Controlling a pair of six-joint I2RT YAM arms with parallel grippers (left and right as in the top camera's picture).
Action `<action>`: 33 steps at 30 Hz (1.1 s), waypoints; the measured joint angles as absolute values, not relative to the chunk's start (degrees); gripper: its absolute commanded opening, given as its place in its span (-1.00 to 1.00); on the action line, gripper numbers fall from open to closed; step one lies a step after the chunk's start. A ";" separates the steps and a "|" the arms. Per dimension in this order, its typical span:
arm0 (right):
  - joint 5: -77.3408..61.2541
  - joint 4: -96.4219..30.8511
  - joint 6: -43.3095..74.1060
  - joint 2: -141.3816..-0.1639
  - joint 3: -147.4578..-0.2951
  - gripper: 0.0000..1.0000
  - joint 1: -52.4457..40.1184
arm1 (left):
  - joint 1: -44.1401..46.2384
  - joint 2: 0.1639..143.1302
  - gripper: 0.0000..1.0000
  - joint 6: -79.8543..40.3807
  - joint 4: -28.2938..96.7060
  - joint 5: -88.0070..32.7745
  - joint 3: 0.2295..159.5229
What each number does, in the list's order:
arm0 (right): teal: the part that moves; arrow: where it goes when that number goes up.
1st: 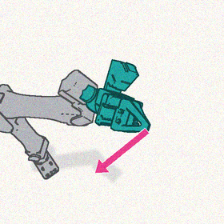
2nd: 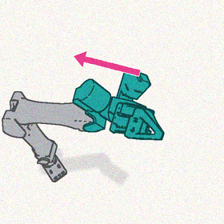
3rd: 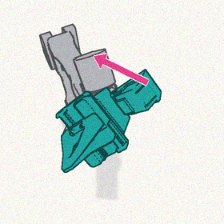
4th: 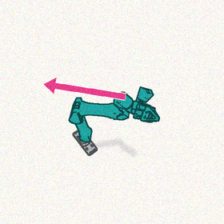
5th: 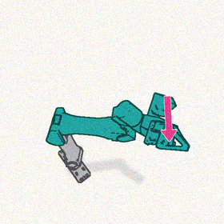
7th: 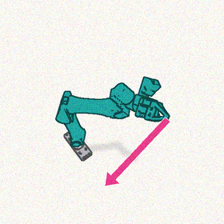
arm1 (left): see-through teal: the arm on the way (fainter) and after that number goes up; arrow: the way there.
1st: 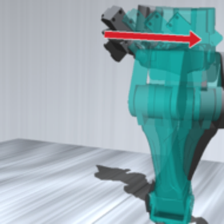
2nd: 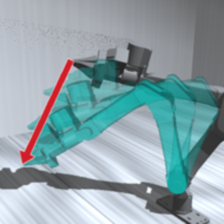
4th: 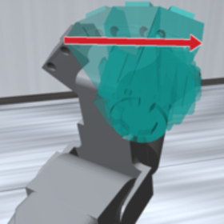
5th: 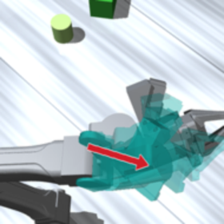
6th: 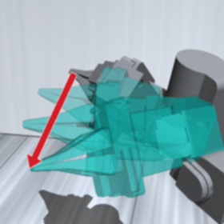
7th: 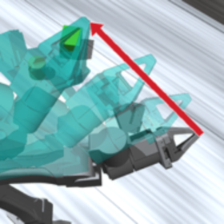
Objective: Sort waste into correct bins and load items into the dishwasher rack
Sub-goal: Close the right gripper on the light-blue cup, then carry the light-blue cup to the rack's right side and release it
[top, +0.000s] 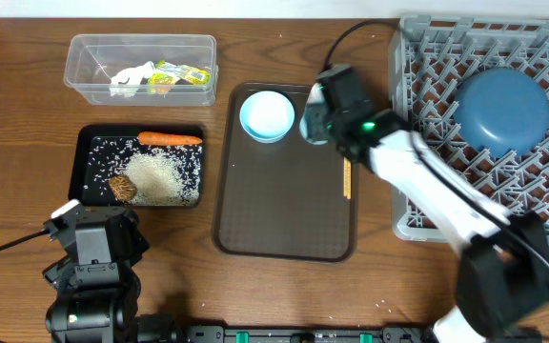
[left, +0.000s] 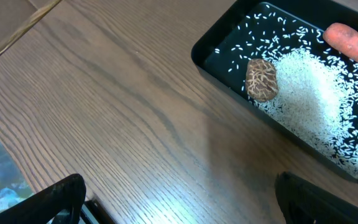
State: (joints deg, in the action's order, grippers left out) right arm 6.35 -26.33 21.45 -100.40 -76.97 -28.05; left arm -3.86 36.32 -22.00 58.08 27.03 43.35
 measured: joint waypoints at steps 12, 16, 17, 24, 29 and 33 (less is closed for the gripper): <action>8.29 -32.58 18.00 -85.49 -76.97 0.16 -2.33 | -3.86 36.32 0.95 -22.00 58.08 27.03 43.35; 8.73 -32.95 17.54 -85.32 -76.97 0.16 8.91 | -3.86 36.32 0.96 -22.00 58.06 27.03 43.35; 8.82 -32.97 17.54 -85.32 -76.97 0.17 10.85 | -3.86 36.32 0.96 -22.00 58.08 27.03 43.35; 9.28 -31.00 17.58 -85.36 -76.97 0.17 26.39 | -3.86 36.32 0.96 -22.00 58.08 27.03 43.35; 9.28 -30.15 17.61 -86.37 -76.97 0.21 32.95 | -3.86 36.32 0.96 -22.00 58.06 27.03 43.35; 9.32 -30.15 17.63 -88.64 -76.97 0.43 35.42 | -3.86 36.32 0.96 -22.00 58.11 27.03 43.35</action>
